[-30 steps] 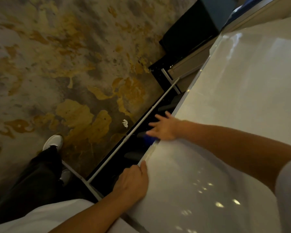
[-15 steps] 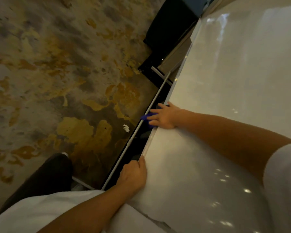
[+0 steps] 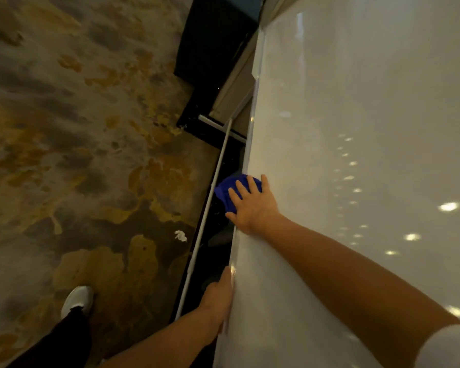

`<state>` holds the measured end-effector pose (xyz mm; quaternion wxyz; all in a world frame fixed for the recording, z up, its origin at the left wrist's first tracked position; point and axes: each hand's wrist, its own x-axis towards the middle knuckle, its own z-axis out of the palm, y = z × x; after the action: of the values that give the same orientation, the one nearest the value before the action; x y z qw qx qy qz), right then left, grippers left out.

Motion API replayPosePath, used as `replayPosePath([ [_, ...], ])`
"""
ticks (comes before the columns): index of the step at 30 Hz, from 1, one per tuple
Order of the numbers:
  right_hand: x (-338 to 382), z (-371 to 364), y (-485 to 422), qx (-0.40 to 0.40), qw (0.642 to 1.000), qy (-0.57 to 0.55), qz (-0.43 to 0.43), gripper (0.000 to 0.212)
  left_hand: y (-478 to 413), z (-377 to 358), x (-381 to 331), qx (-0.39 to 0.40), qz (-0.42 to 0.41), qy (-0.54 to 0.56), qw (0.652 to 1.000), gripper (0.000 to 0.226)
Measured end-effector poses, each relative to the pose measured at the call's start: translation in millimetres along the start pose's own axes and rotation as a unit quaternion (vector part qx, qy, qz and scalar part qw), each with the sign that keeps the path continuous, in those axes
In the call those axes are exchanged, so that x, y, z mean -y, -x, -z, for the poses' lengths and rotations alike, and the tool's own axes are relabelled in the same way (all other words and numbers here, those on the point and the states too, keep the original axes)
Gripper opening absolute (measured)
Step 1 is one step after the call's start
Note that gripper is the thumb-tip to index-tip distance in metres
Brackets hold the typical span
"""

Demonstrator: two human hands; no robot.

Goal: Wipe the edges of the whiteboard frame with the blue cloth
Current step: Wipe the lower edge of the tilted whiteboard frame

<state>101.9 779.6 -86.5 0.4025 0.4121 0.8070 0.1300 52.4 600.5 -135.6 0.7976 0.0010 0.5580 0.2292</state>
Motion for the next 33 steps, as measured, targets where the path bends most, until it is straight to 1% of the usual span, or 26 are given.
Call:
replayPosePath([
  [2, 4, -2, 10, -0.014, 1.0, -0.016, -0.015, 0.075, -1, -3, -28, 0.008, -0.002, -0.002, 1.0, 0.072],
  [5, 0, 2, 23, -0.009, 0.999, -0.022, -0.035, 0.077, -4, -11, -66, 0.014, -0.004, -0.025, 1.0, 0.079],
  [7, -12, 6, 24, 0.002, 0.998, -0.024, -0.052, 0.078, -2, -18, -84, 0.03, 0.002, -0.026, 0.999, 0.082],
  [9, -32, 13, 9, 0.007, 0.997, -0.023, -0.073, 0.079, -7, -26, -102, 0.038, 0.0, -0.03, 0.999, 0.079],
  [12, -60, 22, -32, 0.018, 0.997, -0.005, -0.075, 0.08, -31, -35, -138, 0.043, -0.007, -0.053, 0.998, 0.068],
  [17, -106, 22, -119, 0.026, 0.997, 0.008, -0.073, 0.079, -74, -52, -212, 0.042, 0.003, -0.029, 0.999, 0.037],
  [20, -146, 30, -173, 0.026, 0.996, 0.021, -0.078, 0.079, -90, -65, -244, 0.03, 0.028, -0.033, 0.999, 0.036],
  [22, -173, 41, -204, 0.038, 0.996, 0.027, -0.081, 0.079, -100, -72, -259, 0.008, 0.045, -0.006, 0.999, 0.038],
  [25, -201, 55, -246, 0.061, 0.992, 0.047, -0.101, 0.078, -113, -77, -290, 0.008, 0.062, 0.015, 0.998, 0.045],
  [28, -205, 63, -263, 0.106, 0.987, 0.08, -0.085, 0.078, -122, -85, -323, 0.001, 0.072, 0.035, 0.997, 0.053],
  [30, -191, 60, -260, 0.125, 0.986, 0.085, -0.065, 0.075, -126, -92, -347, 0.001, 0.05, 0.058, 0.997, 0.058],
  [31, -181, 57, -253, 0.137, 0.986, 0.087, -0.045, 0.073, -125, -97, -361, 0.002, 0.026, 0.08, 0.996, 0.047],
  [32, -170, 52, -244, 0.149, 0.984, 0.094, -0.014, 0.07, -129, -99, -373, 0.006, 0.01, 0.095, 0.995, 0.061],
  [33, -162, 47, -235, 0.16, 0.982, 0.095, 0.027, 0.067, -132, -101, -381, 0.003, 0.003, 0.101, 0.995, 0.062],
])
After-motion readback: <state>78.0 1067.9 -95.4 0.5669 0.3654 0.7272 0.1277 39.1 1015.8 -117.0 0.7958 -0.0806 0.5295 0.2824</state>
